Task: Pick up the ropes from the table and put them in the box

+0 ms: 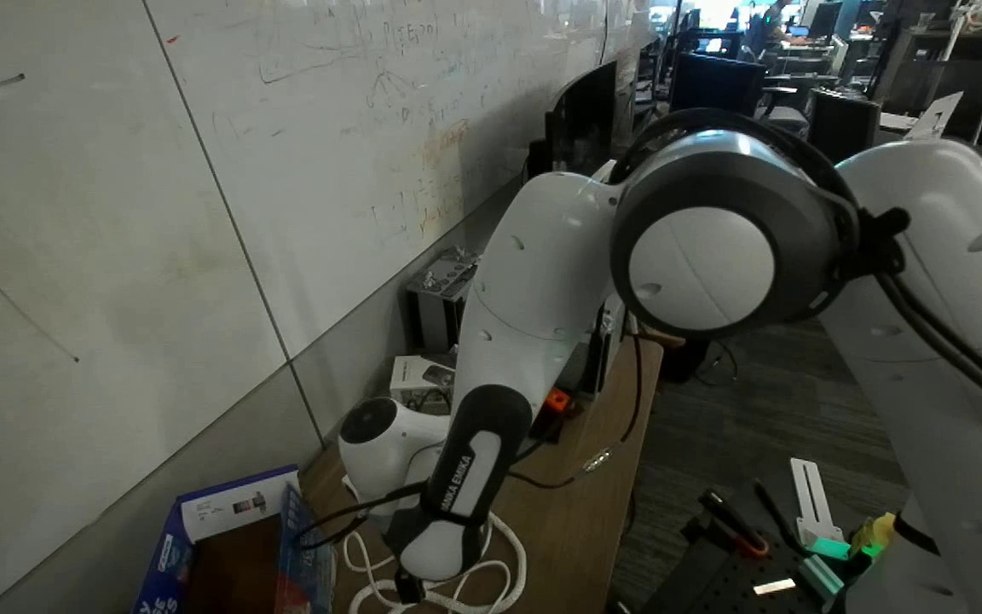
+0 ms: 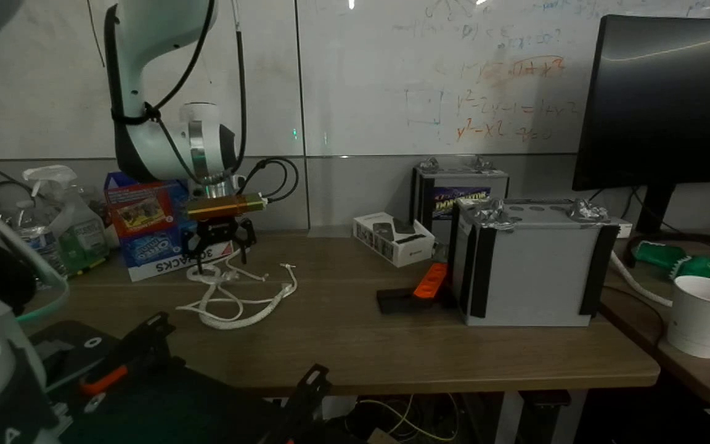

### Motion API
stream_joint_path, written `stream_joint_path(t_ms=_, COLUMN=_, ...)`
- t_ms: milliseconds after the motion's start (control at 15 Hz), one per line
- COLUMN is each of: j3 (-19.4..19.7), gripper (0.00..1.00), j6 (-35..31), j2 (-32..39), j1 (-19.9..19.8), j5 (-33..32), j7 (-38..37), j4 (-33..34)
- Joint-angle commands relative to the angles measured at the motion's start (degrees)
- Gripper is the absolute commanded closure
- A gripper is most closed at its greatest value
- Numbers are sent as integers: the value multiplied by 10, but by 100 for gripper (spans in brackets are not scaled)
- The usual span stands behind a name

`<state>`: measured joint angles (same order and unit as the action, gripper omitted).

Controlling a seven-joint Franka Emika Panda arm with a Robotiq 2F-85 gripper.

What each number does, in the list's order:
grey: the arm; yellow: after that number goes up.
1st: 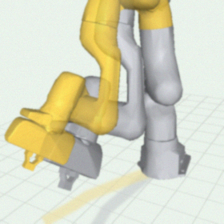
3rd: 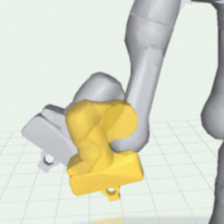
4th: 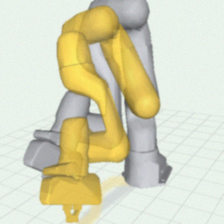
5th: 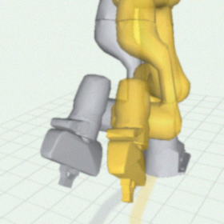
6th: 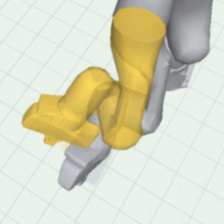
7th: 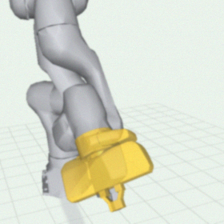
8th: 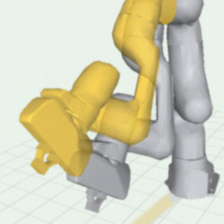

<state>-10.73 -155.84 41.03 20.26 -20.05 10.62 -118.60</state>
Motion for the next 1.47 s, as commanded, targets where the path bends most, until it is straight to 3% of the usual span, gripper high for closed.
stream_joint_path(t_ms=0, j3=14, gripper=0, j6=-11, j2=26, j1=25, j5=-8, j7=-12, j4=29)
stream_joint_path(t_ms=533, j3=53, gripper=0, j6=-9, j2=71, j1=67, j5=-28, j7=-26, j4=74)
stream_joint_path(t_ms=1067, j3=72, gripper=0, j6=-17, j2=73, j1=56, j5=-30, j7=-20, j4=78)
stream_joint_path(t_ms=1400, j3=56, gripper=0, j6=12, j2=71, j1=32, j5=-16, j7=-3, j4=81)
